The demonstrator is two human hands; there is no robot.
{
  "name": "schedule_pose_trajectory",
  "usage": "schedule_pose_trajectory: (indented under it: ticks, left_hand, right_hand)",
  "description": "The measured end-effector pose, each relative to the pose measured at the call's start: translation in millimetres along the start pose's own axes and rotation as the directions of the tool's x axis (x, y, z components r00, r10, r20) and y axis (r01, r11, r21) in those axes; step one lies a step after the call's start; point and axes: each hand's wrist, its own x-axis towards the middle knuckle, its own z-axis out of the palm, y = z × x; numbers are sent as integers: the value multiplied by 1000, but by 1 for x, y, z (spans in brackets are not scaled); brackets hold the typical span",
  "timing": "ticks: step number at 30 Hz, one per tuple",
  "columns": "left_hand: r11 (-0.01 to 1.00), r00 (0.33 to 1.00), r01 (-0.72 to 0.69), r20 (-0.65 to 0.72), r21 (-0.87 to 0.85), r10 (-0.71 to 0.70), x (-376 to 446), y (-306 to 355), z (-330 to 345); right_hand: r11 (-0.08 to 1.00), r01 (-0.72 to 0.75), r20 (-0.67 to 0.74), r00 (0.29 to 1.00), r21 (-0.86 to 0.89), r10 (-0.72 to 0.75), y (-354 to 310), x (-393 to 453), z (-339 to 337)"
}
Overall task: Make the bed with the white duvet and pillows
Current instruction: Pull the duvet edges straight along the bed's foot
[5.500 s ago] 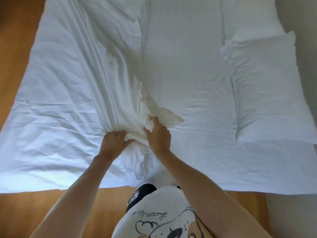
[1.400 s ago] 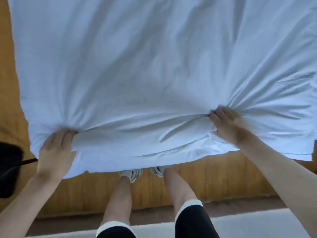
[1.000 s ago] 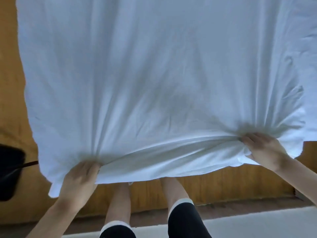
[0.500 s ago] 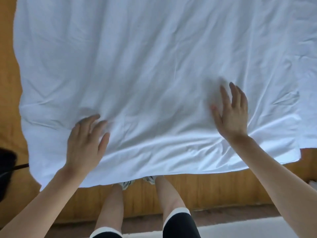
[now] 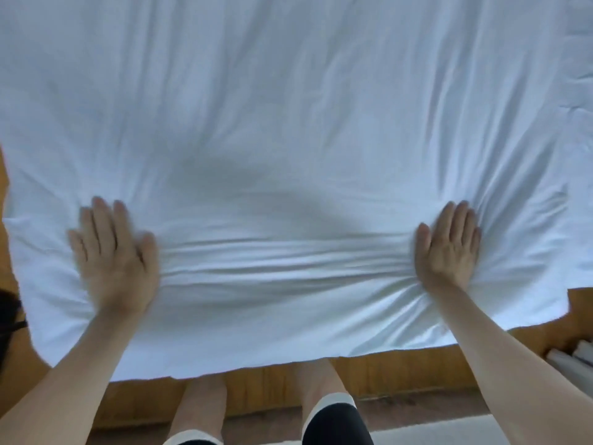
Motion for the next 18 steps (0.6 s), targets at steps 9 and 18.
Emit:
schedule_pose_trajectory:
  ticks: [9, 18]
  left_hand:
    - [991, 805, 73, 581, 110, -123, -29, 0, -65]
    - [979, 685, -200, 719, 31, 117, -72, 9, -219]
  right_hand:
    - [975, -224, 507, 839, -8, 196, -66, -35, -56]
    - [944, 140, 517, 807, 300, -284, -169, -147, -191]
